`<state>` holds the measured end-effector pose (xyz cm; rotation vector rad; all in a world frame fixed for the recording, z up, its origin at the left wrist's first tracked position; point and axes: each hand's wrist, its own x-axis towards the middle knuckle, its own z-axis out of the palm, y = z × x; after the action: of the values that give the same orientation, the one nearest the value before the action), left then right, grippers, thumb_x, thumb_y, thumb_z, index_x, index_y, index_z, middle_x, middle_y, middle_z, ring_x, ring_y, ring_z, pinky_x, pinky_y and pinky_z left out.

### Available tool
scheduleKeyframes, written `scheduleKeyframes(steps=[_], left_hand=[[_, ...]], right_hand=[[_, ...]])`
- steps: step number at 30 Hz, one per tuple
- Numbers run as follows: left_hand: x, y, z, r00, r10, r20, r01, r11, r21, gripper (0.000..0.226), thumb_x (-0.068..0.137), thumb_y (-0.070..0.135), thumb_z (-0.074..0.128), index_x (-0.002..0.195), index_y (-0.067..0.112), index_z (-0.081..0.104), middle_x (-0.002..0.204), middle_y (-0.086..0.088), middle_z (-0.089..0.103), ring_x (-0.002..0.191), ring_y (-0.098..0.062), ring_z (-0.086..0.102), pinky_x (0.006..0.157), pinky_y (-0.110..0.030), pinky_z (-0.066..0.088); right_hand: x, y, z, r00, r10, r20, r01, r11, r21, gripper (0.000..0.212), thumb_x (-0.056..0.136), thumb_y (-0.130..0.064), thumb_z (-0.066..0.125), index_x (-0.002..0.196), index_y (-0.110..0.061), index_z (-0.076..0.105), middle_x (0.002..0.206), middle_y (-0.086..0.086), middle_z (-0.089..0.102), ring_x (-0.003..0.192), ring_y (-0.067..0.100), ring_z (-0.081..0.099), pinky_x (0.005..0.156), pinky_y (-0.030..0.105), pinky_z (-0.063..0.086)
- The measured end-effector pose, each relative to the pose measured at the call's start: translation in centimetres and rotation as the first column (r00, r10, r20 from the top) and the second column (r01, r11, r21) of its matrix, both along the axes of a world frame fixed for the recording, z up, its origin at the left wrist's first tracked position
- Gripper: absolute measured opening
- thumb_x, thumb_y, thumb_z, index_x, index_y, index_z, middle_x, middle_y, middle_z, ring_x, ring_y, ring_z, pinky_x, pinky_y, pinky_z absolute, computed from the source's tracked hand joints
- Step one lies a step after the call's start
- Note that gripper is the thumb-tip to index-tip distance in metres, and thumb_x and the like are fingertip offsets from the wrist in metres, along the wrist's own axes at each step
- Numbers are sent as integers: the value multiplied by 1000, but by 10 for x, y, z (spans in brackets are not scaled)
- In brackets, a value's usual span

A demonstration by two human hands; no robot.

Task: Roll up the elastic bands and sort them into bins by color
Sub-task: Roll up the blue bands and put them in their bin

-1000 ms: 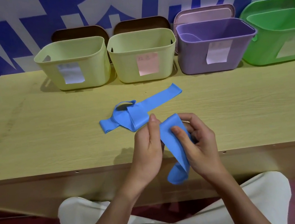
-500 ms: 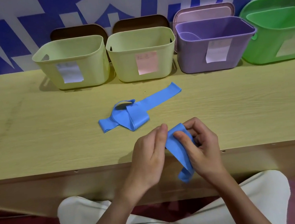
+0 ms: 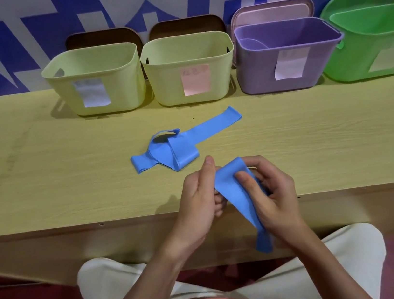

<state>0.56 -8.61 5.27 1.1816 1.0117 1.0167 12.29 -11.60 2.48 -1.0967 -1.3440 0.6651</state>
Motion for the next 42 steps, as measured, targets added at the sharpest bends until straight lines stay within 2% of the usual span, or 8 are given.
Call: scheduleKeyframes(steps=[8, 14, 17, 20, 25, 33, 38, 42], left_hand=[[-3, 7, -13, 975, 29, -221, 23, 973, 231, 50, 99, 47, 37, 56, 21, 33, 47, 10, 30, 45, -9, 28, 46, -24, 26], [-15, 4, -27, 837, 296, -461, 104, 741, 663, 36, 100, 44, 25, 70, 25, 30, 51, 11, 25, 48, -12, 28, 46, -29, 26], [-12, 0, -24, 925, 200, -324, 7, 841, 540, 38, 100, 40, 28, 65, 27, 31, 52, 11, 28, 48, -7, 27, 47, -25, 25], [-9, -5, -16, 998, -16, -57, 27, 979, 202, 44, 100, 43, 30, 64, 17, 31, 48, 12, 26, 41, -4, 22, 42, -17, 20], [-7, -9, -4, 986, -115, 118, 124, 989, -79, 46, 92, 43, 35, 51, 22, 29, 41, 8, 18, 35, -6, 13, 40, -15, 14], [-6, -3, -7, 987, -95, -128, 102, 993, 51, 50, 99, 38, 33, 51, 24, 31, 45, 12, 27, 40, -5, 23, 41, -15, 20], [-9, -6, -12, 984, -115, -139, 143, 967, 210, 37, 92, 43, 38, 61, 23, 35, 49, 16, 29, 43, -1, 27, 44, -12, 24], [-6, -9, -6, 989, -140, -56, 146, 980, 132, 38, 91, 41, 34, 63, 16, 32, 47, 13, 25, 40, -2, 21, 42, -14, 19]], right_hand=[[-1, -1, -1, 998, -43, -39, 42, 999, -22, 10, 89, -10, 56, 84, -18, 60, 58, -20, 54, 48, -2, 46, 51, 5, 30], [-2, 2, 0, 998, -39, -55, 37, 999, -31, 9, 87, -15, 60, 79, -19, 60, 65, -18, 58, 56, -2, 50, 56, 8, 36], [-2, 4, -1, 997, -12, -72, 8, 998, -58, 8, 87, -18, 61, 80, -20, 58, 61, -18, 57, 53, -2, 49, 54, 8, 35], [0, 3, -1, 992, 47, -115, -54, 997, -60, 11, 86, -31, 61, 96, -27, 58, 54, -3, 57, 48, 2, 47, 49, 14, 36], [2, 3, 0, 999, 39, 11, -39, 999, -9, 16, 91, -20, 59, 105, -26, 62, 50, -11, 42, 45, 2, 31, 47, 12, 27], [4, 3, -1, 998, -20, -65, 19, 1000, -17, 10, 83, -30, 60, 81, -22, 55, 58, -13, 59, 50, 0, 51, 51, 9, 36], [1, 4, 2, 991, -16, -132, 13, 1000, -23, 17, 81, -27, 66, 76, -18, 52, 54, -13, 58, 48, -1, 50, 50, 11, 36], [0, 4, 4, 991, -3, -133, 2, 1000, -9, 12, 82, -33, 58, 82, -22, 55, 55, -14, 57, 48, -1, 48, 50, 9, 35]])
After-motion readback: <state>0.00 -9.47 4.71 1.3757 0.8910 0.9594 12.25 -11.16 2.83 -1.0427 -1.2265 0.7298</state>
